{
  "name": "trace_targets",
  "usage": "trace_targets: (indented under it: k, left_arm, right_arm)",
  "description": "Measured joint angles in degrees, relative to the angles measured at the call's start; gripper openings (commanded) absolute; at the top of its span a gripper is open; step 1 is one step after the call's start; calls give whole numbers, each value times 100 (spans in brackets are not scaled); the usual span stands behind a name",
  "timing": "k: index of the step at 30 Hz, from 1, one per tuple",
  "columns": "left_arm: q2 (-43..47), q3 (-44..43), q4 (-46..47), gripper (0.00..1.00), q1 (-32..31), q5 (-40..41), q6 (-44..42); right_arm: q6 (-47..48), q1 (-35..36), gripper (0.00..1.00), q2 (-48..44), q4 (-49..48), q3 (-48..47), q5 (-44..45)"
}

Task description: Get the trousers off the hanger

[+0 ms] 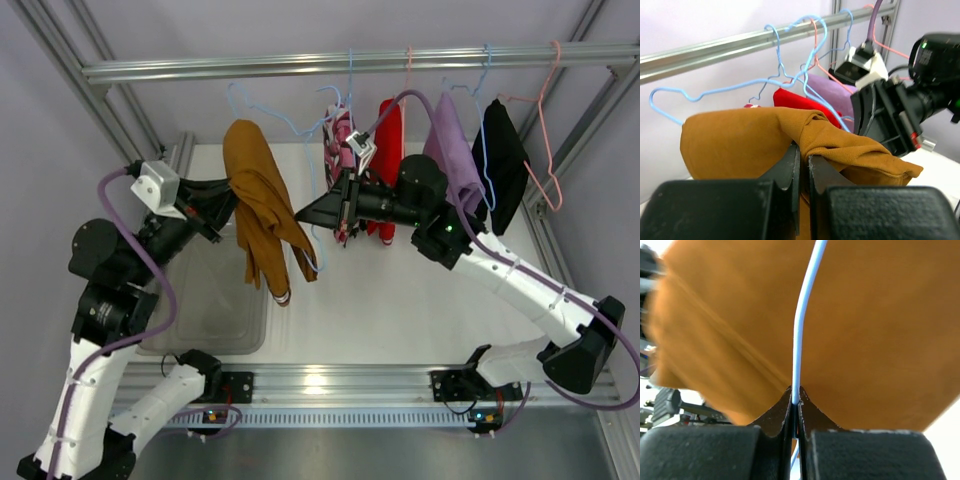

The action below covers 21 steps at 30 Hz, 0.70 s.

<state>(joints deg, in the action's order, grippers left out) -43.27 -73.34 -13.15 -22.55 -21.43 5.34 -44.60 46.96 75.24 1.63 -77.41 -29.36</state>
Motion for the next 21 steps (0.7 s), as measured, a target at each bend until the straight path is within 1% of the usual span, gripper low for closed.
trace_targets:
  k: [8,12,21]
  left_arm:
    - [-15,-645,-61,0,0,273,85]
    - [-164,-1193,92,0,0,577,57]
    - [-409,-2044,334,0,66,1222,-424]
  right_arm:
    - [205,-13,0,-31,151,203,120]
    - [264,-24,0,-44,162,205,157]
    - [313,-26,0,-149,170,319,236]
